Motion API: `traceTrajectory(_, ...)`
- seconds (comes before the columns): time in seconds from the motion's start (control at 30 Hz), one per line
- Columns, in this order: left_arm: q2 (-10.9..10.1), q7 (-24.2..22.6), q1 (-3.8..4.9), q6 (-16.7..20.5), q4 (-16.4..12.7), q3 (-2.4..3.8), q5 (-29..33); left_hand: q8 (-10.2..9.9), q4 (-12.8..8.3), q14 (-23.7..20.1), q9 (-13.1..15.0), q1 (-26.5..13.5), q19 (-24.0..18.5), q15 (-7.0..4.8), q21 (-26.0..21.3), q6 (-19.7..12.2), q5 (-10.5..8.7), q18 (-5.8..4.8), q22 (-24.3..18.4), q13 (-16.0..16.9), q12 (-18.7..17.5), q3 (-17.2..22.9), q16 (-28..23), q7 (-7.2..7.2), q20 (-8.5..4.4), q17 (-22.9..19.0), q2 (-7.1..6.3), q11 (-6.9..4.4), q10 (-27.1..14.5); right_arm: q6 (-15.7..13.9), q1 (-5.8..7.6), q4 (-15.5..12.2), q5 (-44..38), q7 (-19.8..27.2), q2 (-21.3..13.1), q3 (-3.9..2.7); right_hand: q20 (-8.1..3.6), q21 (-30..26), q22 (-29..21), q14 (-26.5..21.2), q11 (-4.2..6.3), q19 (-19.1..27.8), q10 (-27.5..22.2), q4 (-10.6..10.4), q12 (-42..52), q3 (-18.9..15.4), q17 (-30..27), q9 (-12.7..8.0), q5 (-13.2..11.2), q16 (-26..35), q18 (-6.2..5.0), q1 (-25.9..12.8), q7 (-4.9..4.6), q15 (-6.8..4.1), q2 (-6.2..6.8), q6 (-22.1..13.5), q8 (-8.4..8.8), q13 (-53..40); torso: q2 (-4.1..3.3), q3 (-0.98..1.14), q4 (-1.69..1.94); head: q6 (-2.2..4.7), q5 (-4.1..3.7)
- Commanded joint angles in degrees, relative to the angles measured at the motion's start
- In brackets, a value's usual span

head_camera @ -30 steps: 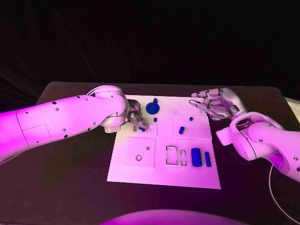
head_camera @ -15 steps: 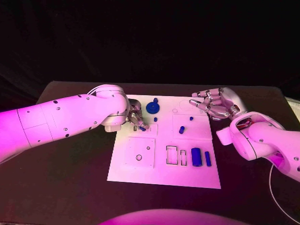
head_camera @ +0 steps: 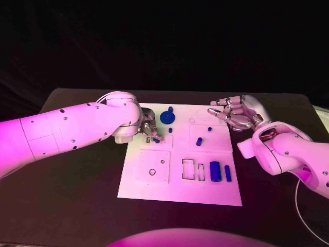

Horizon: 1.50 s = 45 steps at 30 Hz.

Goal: Assemble the parts on the task board

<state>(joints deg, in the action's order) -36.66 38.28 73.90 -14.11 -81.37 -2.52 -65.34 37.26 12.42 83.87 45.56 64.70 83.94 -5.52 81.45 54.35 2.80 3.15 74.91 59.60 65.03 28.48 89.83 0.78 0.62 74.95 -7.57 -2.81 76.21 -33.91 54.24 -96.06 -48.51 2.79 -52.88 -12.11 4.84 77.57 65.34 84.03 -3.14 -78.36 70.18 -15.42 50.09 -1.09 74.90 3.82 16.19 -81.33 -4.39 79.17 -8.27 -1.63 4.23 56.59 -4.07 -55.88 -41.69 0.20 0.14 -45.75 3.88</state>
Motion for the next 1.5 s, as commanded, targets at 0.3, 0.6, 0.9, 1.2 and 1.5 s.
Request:
traceTrajectory(0.3,0.34,0.85,-0.63,-4.48,0.19,-0.51,-0.35,0.14,0.82,6.13,0.08,-2.24,1.02,-0.46,0.29,0.79,0.01,-0.54,6.23,0.31,0.53,-2.41,0.17,-0.02,-0.18,15.05,-0.15,-0.16,0.64,0.88,-0.05,-0.16,-0.10,0.38,-0.08,0.00,-0.12,-0.24,0.09,3.07,0.12,0.11,0.08,-0.14,0.36,-0.27,1.39,0.08,0.25,0.11,-0.55,-0.43,0.20,0.29,-0.08,0.02,-0.11,0.04,0.01,0.04,-0.05,-0.23,-0.01)
traceTrajectory(0.6,0.56,0.87,-0.64,-4.56,0.46,-0.51,-0.39,0.07,1.72,6.13,0.09,-3.51,1.05,-0.49,0.26,1.10,0.01,-0.55,6.29,0.30,0.56,-3.86,0.17,-0.07,-0.22,15.05,0.30,-0.20,0.76,0.91,-0.05,-0.21,-0.04,0.36,-0.12,0.00,-0.12,-0.26,0.08,3.06,0.12,0.11,0.09,-0.19,0.39,-0.32,1.37,0.08,0.26,0.13,-0.55,-0.49,0.20,0.29,-0.10,0.02,-0.11,0.03,-0.03,0.04,0.01,-0.28,-0.10)
traceTrajectory(0.9,0.85,0.86,-0.64,-4.59,0.99,-0.51,-0.40,0.00,2.63,6.13,0.13,-4.70,1.13,-0.50,0.31,1.32,0.01,-0.58,6.44,0.36,0.64,-5.31,0.17,-0.07,-0.23,15.05,0.62,-0.20,0.89,0.90,-0.05,-0.19,0.05,0.37,-0.08,0.00,-0.12,-0.28,0.04,3.07,0.10,0.11,0.08,-0.37,0.43,-0.52,1.36,0.08,0.32,0.15,-0.56,-0.77,0.19,0.30,-0.20,0.01,-0.10,0.08,-0.01,0.02,-0.01,-0.29,-0.05)
traceTrajectory(1.2,1.09,0.83,-0.64,-5.07,1.36,-0.50,-0.40,0.03,3.86,6.13,0.26,-6.55,1.33,-0.53,0.52,1.80,0.01,-0.66,6.79,0.58,0.89,-8.78,0.17,-0.19,-0.26,15.05,0.17,-0.28,1.22,0.91,-0.05,-0.21,0.23,0.39,-0.11,0.00,-0.11,-0.39,-0.11,3.05,0.07,0.16,-0.01,-0.70,0.42,-1.00,1.24,0.07,0.51,0.27,-0.58,-1.38,0.17,0.32,-0.34,-0.02,-0.08,0.25,0.00,0.01,-0.03,-0.35,-0.08)
traceTrajectory(1.5,1.10,0.79,-0.64,-5.06,1.52,-0.49,-0.40,-0.08,4.11,6.13,0.33,-8.20,1.42,-0.61,0.53,2.08,-0.01,-0.69,6.96,0.56,0.91,-12.83,0.17,-0.32,-0.32,15.05,0.40,-0.38,1.41,0.93,-0.05,-0.25,0.33,0.28,-0.19,0.00,-0.11,-0.44,-0.20,3.03,0.06,0.18,-0.03,-0.81,0.47,-1.20,1.17,0.07,0.63,0.33,-0.60,-1.64,0.17,0.33,-0.44,-0.03,-0.07,0.28,0.03,0.01,0.01,-0.35,-0.09)
